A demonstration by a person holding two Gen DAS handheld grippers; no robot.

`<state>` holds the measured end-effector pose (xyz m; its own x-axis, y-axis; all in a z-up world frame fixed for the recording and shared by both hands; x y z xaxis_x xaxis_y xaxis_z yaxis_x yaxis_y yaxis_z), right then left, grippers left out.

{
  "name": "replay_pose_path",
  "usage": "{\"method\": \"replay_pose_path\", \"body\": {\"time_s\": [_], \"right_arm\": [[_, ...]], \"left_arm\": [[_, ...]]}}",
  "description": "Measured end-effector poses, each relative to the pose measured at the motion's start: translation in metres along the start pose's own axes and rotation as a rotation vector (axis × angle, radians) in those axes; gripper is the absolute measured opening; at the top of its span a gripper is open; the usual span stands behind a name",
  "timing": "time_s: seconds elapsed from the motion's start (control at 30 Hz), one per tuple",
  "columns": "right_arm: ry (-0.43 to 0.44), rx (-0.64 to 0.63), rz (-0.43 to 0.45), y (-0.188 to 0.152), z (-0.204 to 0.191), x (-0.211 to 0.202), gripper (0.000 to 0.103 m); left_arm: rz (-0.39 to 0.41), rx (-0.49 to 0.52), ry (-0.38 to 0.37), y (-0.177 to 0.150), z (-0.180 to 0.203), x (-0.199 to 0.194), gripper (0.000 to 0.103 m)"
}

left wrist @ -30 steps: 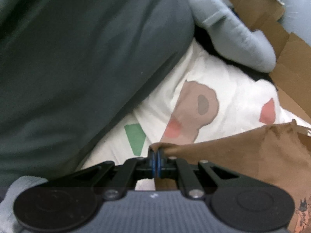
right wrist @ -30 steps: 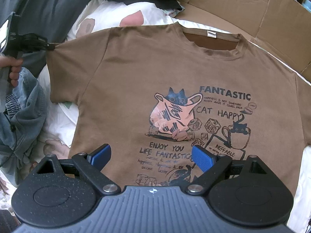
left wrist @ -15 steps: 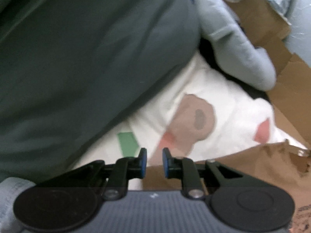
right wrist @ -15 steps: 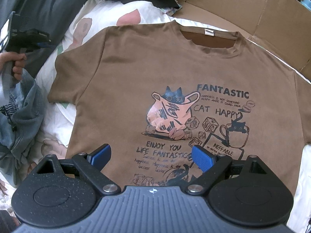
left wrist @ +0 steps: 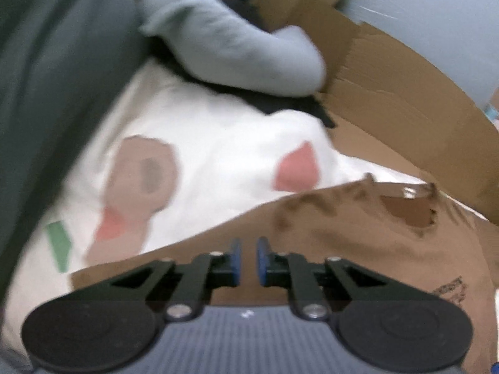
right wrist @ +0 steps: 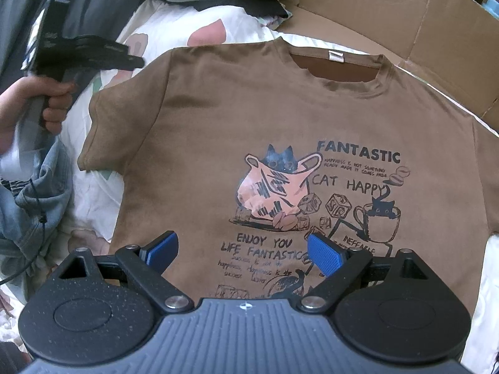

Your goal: Fold clothes

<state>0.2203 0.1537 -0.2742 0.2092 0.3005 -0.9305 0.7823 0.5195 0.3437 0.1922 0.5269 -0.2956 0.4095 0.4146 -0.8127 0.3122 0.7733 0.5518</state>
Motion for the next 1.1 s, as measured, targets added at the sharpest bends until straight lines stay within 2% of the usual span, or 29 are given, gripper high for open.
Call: {"method": "replay_pose_path", "body": {"time_s": [0.13, 0.23, 0.37, 0.5, 0.57, 0.7, 0.9, 0.93, 1.0, 1.07, 1.1], "right_arm": [[-0.015, -0.007, 0.023, 0.003, 0.002, 0.003, 0.094], [-0.028, -0.011, 0.028, 0.007, 0.002, 0.006, 0.094], [-0.019, -0.019, 0.055, 0.014, -0.002, 0.001, 0.094], [-0.04, -0.01, 0.086, 0.021, 0.004, 0.006, 0.094], [-0.043, 0.014, 0.111, 0.031, 0.01, 0.012, 0.093], [-0.028, 0.036, 0.203, 0.061, 0.016, 0.02, 0.091], [0.01, 0.047, 0.292, 0.117, 0.024, 0.049, 0.07], [0.02, 0.047, 0.296, 0.125, 0.023, 0.056, 0.065], [0.037, 0.046, 0.301, 0.142, 0.023, 0.07, 0.061], [0.04, 0.034, 0.292, 0.153, 0.02, 0.083, 0.05], [0.04, 0.023, 0.288, 0.159, 0.018, 0.088, 0.047]], "left_arm": [[-0.001, 0.042, -0.036, 0.005, 0.02, 0.021, 0.004], [-0.009, 0.065, -0.019, 0.008, 0.023, 0.035, 0.003], [-0.007, 0.065, 0.055, 0.013, 0.007, 0.05, 0.001], [-0.009, 0.061, 0.039, 0.012, -0.004, 0.059, 0.002], [-0.003, 0.08, 0.043, 0.012, -0.003, 0.058, 0.002], [0.011, 0.056, 0.028, 0.012, -0.007, 0.053, 0.002], [0.062, 0.042, -0.002, 0.014, -0.01, 0.032, 0.001], [0.062, 0.042, -0.007, 0.014, -0.01, 0.031, 0.001], [0.059, 0.043, -0.017, 0.014, -0.011, 0.031, 0.001], [0.065, 0.051, -0.017, 0.013, -0.011, 0.03, 0.001], [0.069, 0.048, -0.025, 0.014, -0.011, 0.03, 0.001]]}}
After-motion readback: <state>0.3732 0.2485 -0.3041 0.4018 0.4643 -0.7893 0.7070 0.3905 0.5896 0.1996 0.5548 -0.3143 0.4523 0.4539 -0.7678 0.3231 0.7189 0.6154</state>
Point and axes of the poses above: each gripper's, at about its wrist camera, not at the fingertips, and x roughly the way its jaws point, z to its right, y to its top, the point moved 5 cm from there along x, roughly the way its jaws point, and after that the axes turned 2 degrees about -y, right-handed, at the moved point
